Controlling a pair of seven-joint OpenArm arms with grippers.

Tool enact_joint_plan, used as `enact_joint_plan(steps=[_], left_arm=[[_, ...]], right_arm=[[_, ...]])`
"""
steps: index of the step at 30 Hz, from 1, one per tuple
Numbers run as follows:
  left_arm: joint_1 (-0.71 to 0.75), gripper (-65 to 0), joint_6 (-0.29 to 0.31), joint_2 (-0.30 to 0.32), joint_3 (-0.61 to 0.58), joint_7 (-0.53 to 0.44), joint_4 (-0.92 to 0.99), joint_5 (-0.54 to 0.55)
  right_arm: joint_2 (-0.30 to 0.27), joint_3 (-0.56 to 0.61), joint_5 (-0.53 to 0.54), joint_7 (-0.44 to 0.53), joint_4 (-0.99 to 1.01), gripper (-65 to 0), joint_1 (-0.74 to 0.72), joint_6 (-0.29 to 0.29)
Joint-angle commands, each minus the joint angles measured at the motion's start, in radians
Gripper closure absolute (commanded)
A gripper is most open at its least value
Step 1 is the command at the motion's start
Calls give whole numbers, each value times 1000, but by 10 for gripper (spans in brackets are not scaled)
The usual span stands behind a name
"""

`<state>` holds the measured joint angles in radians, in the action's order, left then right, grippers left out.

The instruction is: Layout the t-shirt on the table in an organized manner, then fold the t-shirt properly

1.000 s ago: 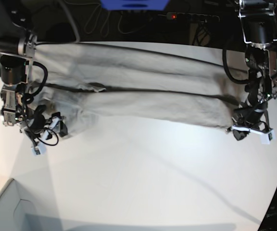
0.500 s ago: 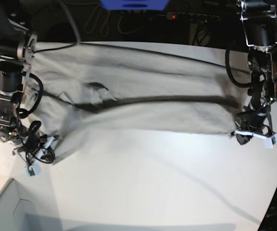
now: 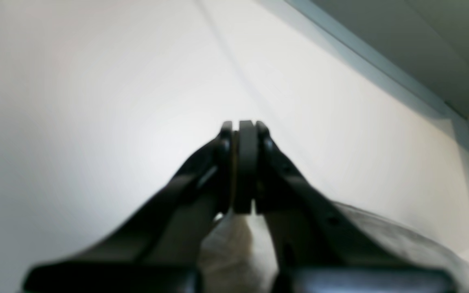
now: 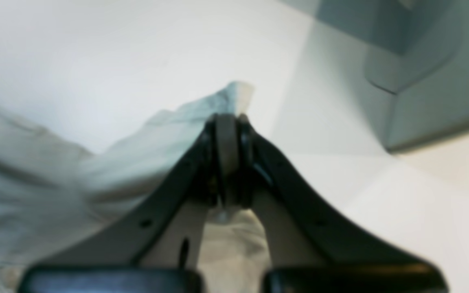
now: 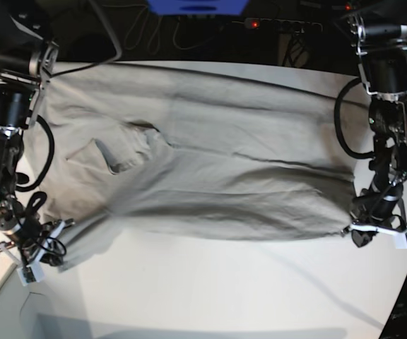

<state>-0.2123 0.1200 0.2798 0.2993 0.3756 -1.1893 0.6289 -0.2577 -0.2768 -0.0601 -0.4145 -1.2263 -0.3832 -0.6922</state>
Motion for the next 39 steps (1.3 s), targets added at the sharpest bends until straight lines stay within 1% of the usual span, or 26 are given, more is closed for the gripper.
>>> enact_joint_plan(steps=[1,5,9,13,18,19,20,23,26,29,32,34,36,39], left_arm=[[-26,0,5,12,1,-23,-16,1],[-32,0,5,6,1,-23,-16,1],[-32,0,5,6,4,-23,-14,1],[-32,0,7,8,4,-33,5,1],[-20,0,10,8,-1,-142,29,7],[-14,0,30,6,-1,-162,33,7],[-9,0,66,6,-1,-178,33,6],[-3,0,205,-1,-1,-204,35,1],[-2,0,275,-9,-1,-208,35,-1],[23,0,289,-7,4,-209,24,-1],[41,0,290,-1,5,-211,21,7],[52,0,290,0,8,-212,21,7],[66,0,290,-1,39,-212,21,7],[72,0,290,-6,91,-212,21,9]], right_arm=[[2,-23,16,26,-48,0,-20,-6],[30,-80,15,-1,-155,0,39,-6],[51,-95,16,-2,-254,0,140,-6],[87,-97,18,1,-347,0,235,-6],[137,-123,19,2,-482,0,356,-6],[148,-132,19,2,-508,0,375,-6],[157,-141,19,2,-531,0,392,-6],[186,-180,19,2,-603,0,444,-6],[203,-204,19,2,-653,0,484,-6],[222,-209,19,2,-694,0,539,-6],[228,-207,19,2,-702,0,585,-6],[246,-210,19,2,-703,0,600,-6],[255,-223,21,6,-705,0,617,-6],[271,-230,21,52,-705,0,642,-6]])
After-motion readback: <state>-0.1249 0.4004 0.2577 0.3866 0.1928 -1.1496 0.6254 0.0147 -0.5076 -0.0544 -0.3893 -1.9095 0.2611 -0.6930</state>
